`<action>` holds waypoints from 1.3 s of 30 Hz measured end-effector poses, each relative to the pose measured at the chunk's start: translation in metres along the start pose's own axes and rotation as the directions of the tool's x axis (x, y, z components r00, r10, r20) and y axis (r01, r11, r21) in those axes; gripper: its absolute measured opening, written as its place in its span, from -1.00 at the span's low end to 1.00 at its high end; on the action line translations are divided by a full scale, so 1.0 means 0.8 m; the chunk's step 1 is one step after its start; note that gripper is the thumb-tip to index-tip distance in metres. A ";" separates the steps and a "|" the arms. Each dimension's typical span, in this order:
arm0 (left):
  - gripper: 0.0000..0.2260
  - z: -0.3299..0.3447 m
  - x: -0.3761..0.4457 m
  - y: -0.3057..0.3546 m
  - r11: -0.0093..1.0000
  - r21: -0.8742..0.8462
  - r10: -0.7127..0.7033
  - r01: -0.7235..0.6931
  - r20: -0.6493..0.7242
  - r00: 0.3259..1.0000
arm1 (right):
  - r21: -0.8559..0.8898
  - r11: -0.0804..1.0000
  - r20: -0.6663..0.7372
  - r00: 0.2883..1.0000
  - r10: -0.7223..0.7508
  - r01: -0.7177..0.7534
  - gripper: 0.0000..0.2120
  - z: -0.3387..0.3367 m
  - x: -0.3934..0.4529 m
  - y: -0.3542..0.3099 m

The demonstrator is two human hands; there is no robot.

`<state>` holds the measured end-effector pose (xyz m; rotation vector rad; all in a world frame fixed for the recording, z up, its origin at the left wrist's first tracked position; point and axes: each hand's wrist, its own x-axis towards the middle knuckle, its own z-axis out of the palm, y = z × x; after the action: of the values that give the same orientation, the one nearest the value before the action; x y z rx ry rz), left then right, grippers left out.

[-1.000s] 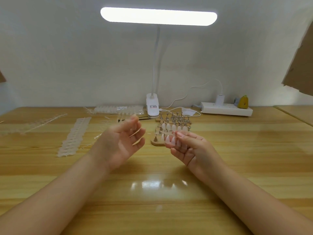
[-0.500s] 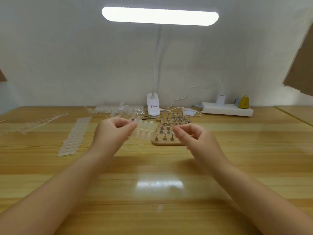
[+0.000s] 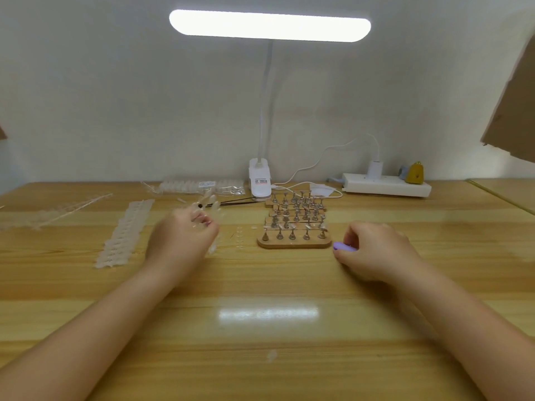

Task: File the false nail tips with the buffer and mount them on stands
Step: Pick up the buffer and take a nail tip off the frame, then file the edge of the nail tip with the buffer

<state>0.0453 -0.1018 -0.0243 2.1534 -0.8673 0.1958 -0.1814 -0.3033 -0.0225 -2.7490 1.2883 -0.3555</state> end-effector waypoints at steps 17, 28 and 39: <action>-0.94 0.043 -0.030 0.033 0.991 -0.071 0.135 -0.115 0.441 0.887 | 0.094 0.990 -0.101 0.990 -0.095 0.105 -0.64 0.025 -0.005 -0.016; -0.85 0.026 -0.040 0.030 0.978 -0.153 0.174 -0.143 0.218 0.960 | 0.236 0.960 -0.183 0.977 -0.109 0.152 -0.86 0.020 -0.015 -0.009; -0.86 0.022 -0.044 0.032 0.955 -0.231 0.217 -0.186 0.116 0.969 | 0.240 0.953 -0.351 0.932 -0.091 0.184 -0.87 0.016 -0.015 -0.005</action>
<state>-0.0002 -0.1075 -0.0345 1.8896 -1.1372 0.0481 -0.1826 -0.2920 -0.0361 -2.6238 1.0091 -0.9745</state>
